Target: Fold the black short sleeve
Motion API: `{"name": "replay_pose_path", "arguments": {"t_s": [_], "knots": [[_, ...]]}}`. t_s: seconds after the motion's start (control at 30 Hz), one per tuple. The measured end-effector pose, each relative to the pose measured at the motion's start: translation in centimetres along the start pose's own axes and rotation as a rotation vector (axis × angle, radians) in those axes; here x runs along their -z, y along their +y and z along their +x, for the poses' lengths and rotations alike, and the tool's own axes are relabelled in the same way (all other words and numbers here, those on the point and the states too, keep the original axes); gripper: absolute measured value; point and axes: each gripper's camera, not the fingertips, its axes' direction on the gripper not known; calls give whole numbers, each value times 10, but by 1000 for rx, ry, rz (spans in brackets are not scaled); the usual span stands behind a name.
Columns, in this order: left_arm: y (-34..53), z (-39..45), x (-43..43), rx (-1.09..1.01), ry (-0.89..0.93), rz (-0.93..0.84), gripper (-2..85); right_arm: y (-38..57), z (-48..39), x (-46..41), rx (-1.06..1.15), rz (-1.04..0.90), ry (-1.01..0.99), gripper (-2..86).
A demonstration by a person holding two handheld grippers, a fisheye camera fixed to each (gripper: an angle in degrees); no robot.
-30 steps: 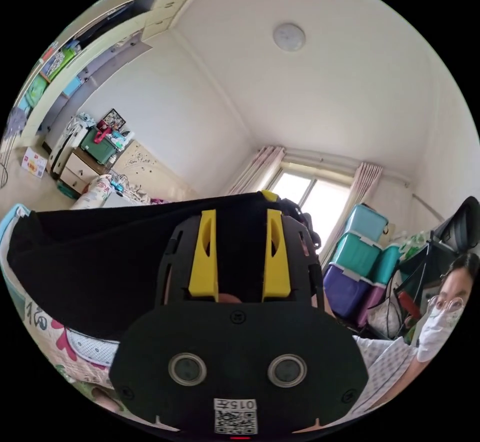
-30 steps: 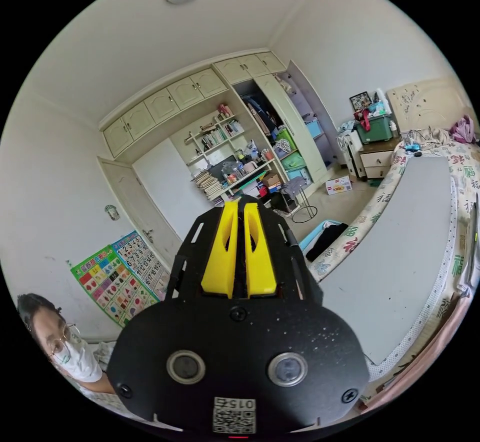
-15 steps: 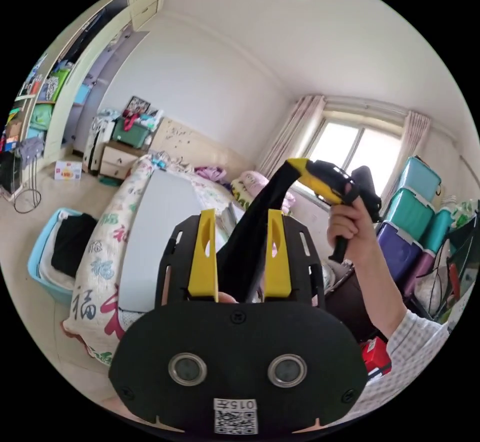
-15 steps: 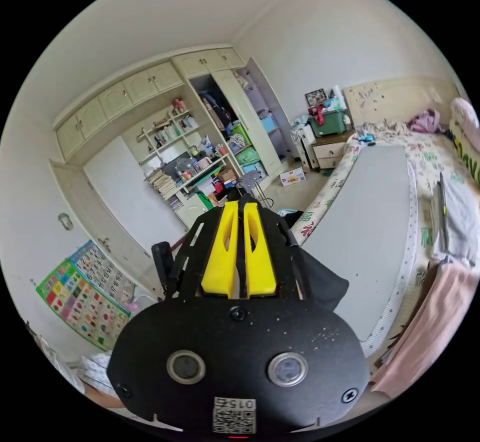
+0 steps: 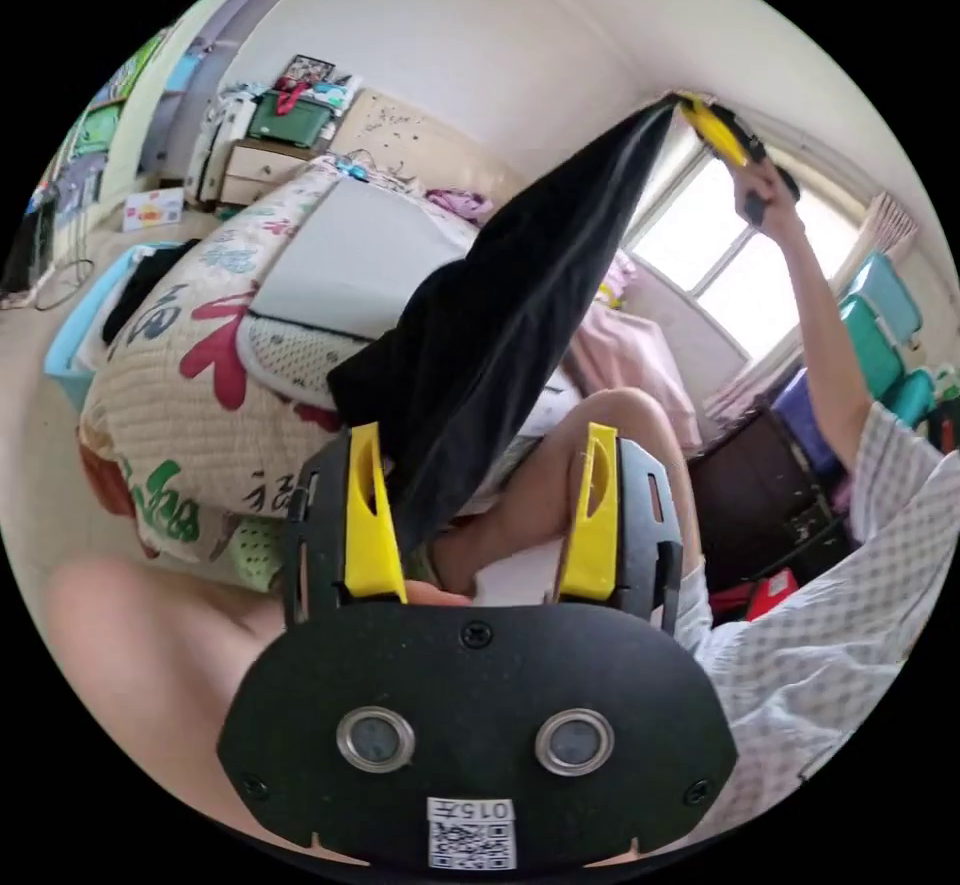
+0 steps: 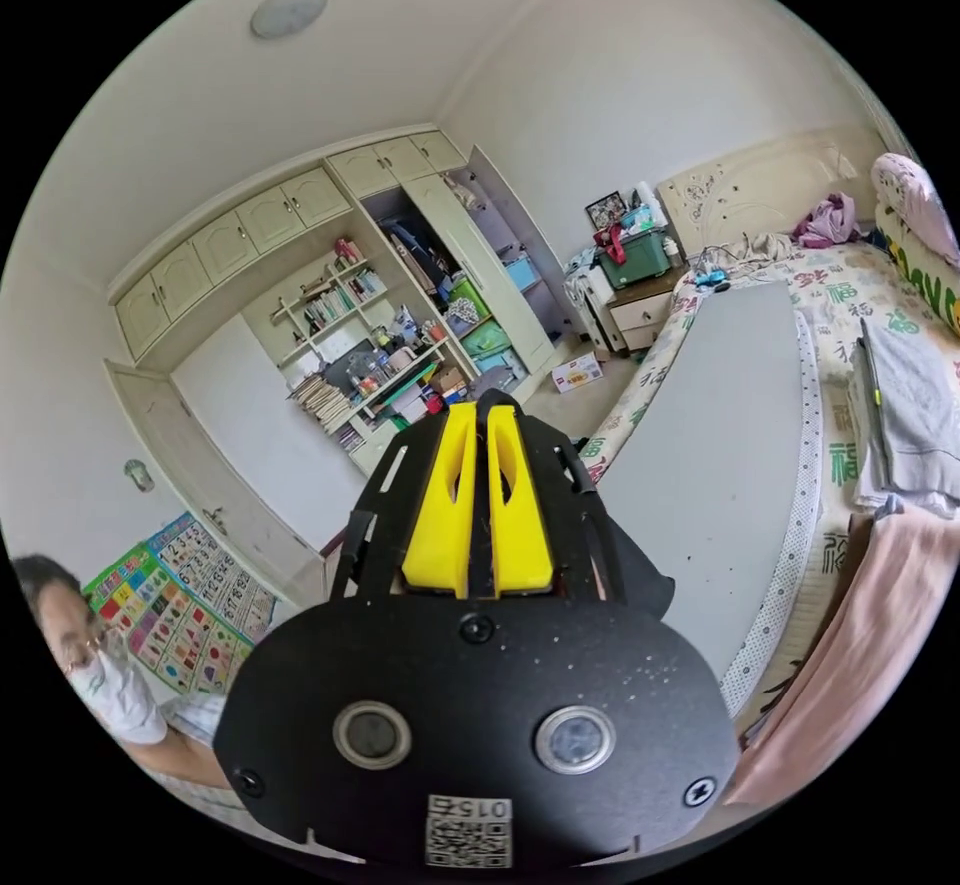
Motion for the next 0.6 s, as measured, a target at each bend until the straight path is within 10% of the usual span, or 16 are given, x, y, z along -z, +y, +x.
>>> {"name": "replay_pose_path", "arguments": {"t_s": [0.13, 0.6], "knots": [[11, -2, -26, 26, -79, -86, 59, 18, 20, 13, 47, 10, -51, 4], [-96, 53, 5, -238, -41, -59, -6, 104, 159, -64, -184, -300, 53, 3]]}}
